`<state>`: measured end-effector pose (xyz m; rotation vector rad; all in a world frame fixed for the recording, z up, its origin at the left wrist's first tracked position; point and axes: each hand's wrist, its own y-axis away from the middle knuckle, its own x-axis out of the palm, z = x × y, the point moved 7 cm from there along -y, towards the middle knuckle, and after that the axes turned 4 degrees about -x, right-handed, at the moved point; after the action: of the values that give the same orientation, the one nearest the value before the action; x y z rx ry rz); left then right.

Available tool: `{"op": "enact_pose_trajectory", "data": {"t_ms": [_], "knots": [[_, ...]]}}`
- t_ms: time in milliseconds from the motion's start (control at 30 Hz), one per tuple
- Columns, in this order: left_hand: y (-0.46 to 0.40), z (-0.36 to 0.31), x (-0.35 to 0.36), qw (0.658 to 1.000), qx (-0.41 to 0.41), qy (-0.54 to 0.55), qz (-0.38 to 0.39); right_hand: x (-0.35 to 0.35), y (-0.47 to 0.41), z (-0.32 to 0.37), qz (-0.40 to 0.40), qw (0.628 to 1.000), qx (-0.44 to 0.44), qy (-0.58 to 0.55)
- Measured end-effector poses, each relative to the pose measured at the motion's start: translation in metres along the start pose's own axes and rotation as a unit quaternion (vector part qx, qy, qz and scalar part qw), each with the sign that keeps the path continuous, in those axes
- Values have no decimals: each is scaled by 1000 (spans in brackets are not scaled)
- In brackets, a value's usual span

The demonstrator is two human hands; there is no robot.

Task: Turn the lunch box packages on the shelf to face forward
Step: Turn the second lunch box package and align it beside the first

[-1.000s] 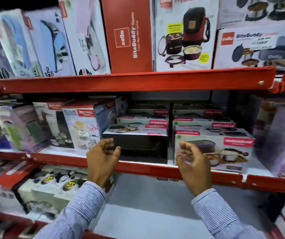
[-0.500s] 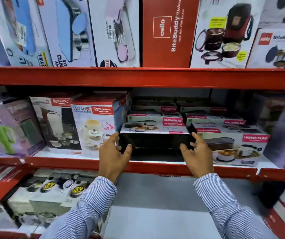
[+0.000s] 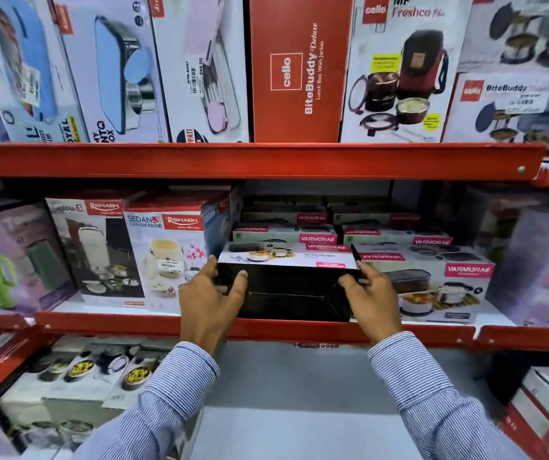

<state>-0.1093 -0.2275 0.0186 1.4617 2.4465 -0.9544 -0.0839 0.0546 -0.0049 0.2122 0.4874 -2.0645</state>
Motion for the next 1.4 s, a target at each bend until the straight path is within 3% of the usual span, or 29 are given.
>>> {"op": "enact_pose_trajectory", "data": {"t_ms": [333, 667, 933, 1133, 1400], "knots": [[7, -11, -39, 989, -45, 137, -27, -32, 9, 9, -6, 972, 24, -232], [5, 13, -31, 904, -197, 370, 85, -48, 23, 12, -20, 955, 49, -292], [3, 20, -22, 900, -188, 352, 177, -46, 26, 19, 19, 967, -31, -252], [-5, 16, -27, 955, -97, 241, 140, -42, 21, 16, -4, 988, -80, -132], [-5, 20, -14, 982, -59, 160, 85, -26, 13, 6, -19, 995, -76, -61]]}}
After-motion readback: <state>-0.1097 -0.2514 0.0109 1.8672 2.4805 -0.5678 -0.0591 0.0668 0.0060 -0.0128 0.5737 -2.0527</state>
